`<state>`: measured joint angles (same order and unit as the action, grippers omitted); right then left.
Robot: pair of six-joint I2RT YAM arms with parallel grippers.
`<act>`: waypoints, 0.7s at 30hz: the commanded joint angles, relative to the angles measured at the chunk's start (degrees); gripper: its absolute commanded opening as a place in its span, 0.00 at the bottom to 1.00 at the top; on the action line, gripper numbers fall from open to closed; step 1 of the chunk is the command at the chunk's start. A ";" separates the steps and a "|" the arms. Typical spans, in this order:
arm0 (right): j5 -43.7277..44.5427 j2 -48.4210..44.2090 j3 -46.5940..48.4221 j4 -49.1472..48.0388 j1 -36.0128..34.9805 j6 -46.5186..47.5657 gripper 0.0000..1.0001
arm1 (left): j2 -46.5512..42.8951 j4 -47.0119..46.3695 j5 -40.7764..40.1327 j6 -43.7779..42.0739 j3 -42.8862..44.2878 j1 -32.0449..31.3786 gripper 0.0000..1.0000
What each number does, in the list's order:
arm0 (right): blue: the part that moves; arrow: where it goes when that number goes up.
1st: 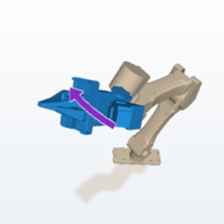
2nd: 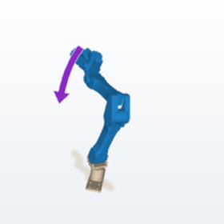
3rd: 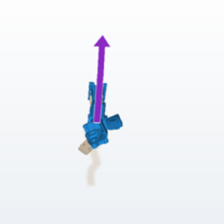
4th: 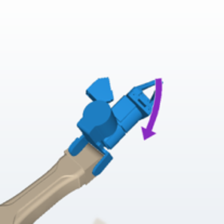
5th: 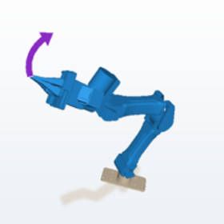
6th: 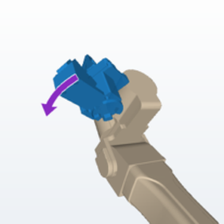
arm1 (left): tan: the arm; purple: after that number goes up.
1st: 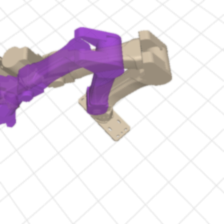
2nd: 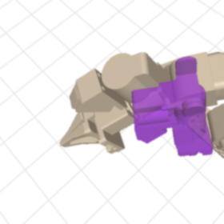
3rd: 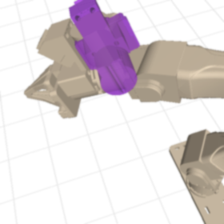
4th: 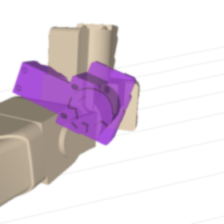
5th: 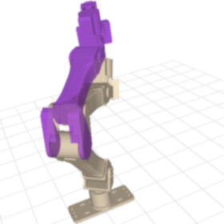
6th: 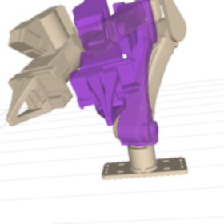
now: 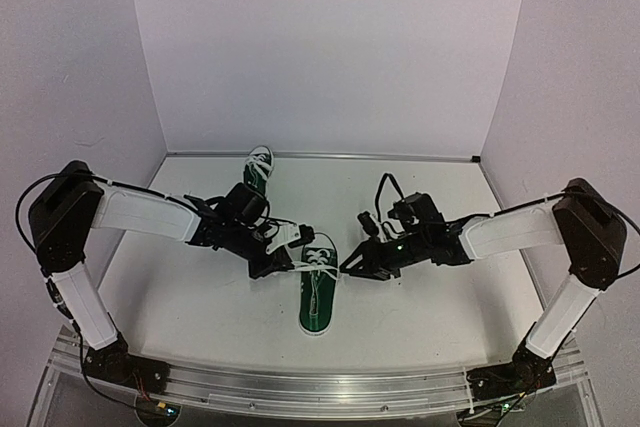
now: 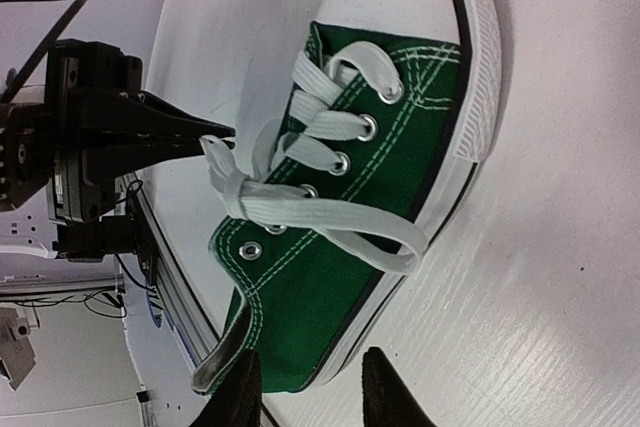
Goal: Tie the shoes
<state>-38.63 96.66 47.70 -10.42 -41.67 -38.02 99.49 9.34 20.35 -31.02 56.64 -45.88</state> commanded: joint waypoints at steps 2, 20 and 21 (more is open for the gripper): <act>0.48 0.16 6.45 5.64 0.01 5.24 0.34 | -2.34 3.49 2.27 -3.17 1.20 -2.55 0.21; 0.77 -2.17 6.35 7.86 2.71 6.30 0.34 | -9.64 -0.83 -4.19 0.01 -3.06 4.94 0.48; 0.74 -2.14 6.35 7.86 2.74 6.29 0.34 | -8.31 -0.12 -3.74 -0.45 -2.23 5.50 0.47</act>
<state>-38.37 96.62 54.00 -2.86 -39.34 -32.83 87.91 9.84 18.80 -31.16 52.34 -42.55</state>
